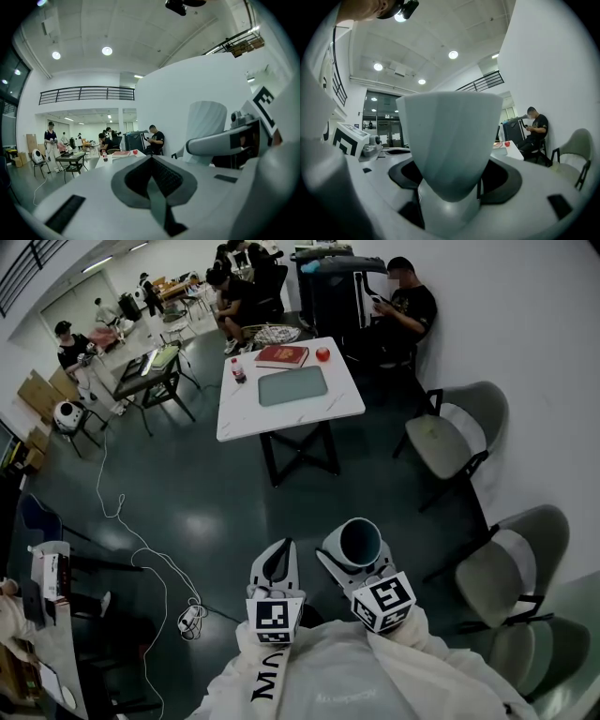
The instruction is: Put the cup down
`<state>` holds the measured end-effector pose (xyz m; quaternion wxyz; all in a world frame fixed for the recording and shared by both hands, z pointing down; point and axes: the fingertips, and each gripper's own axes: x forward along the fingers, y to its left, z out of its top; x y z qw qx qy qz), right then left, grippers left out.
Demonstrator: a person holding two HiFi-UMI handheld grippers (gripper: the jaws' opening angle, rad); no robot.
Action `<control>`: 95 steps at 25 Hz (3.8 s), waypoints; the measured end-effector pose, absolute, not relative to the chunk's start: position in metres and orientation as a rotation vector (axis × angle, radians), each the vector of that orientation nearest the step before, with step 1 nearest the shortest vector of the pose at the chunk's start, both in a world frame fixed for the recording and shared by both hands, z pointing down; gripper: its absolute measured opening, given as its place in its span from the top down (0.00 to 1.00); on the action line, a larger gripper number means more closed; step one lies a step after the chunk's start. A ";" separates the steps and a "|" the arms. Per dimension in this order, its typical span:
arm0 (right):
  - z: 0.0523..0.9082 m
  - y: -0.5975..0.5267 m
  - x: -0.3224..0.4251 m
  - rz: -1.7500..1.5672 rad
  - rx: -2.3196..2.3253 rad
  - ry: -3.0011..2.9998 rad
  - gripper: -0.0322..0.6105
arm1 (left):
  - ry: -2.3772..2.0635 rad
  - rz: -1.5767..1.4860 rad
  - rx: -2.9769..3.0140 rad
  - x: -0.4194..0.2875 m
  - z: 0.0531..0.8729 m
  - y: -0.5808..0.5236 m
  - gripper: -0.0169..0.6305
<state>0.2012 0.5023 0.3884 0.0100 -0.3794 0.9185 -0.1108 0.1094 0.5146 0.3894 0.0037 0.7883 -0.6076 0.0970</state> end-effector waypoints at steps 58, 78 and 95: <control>0.426 0.115 0.005 -0.453 -1.369 2.860 0.41 | -1.747 0.307 2.515 -0.091 0.416 0.115 0.96; 0.417 0.038 -0.041 -0.406 -1.381 2.859 0.41 | -1.725 0.289 2.521 -0.138 0.418 0.046 0.96; 0.421 -0.019 -0.042 -0.408 -1.365 2.850 0.41 | -1.776 0.296 2.484 -0.149 0.424 0.000 0.96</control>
